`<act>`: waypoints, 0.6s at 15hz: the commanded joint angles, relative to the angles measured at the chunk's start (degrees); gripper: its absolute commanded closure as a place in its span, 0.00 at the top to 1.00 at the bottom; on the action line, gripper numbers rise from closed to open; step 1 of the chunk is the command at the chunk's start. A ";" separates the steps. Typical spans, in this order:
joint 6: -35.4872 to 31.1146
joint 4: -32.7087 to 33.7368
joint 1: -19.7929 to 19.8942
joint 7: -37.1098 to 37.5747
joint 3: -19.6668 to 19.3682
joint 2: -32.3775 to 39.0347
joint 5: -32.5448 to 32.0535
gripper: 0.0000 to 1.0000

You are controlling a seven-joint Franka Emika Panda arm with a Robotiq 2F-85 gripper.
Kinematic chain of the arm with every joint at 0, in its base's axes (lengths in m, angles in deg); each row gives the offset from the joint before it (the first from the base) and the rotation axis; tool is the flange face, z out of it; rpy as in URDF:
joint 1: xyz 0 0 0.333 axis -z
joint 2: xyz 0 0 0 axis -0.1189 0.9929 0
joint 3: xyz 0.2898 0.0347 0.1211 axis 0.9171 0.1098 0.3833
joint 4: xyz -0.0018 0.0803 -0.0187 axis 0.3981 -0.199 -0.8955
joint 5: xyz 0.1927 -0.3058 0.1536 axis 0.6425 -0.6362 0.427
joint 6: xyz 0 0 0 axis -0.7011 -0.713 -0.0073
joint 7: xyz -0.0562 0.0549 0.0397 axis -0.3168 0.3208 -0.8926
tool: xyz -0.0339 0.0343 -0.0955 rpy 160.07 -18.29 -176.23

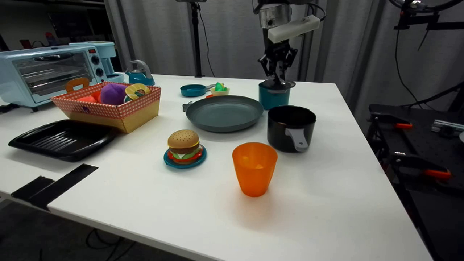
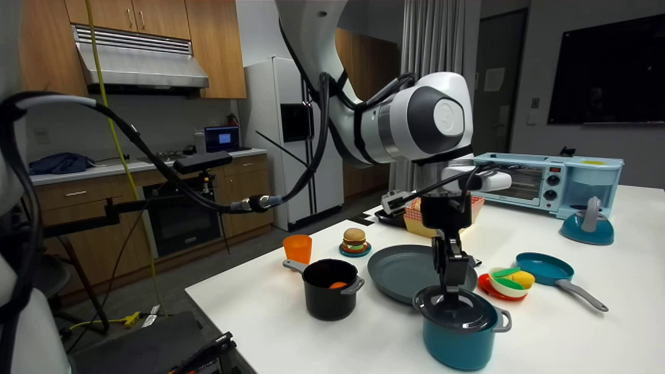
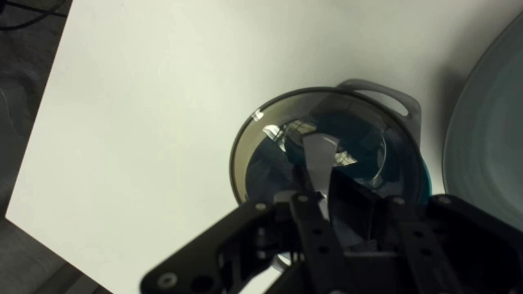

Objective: Move the black lid to the blue pot then move it back to the black pot

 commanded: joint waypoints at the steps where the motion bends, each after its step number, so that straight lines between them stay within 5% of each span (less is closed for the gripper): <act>1: -0.19 1.74 -1.02 -2.34 -1.85 0.26 1.32 0.04; 9: -0.76 3.51 -0.95 -4.13 -1.80 1.74 2.61 0.04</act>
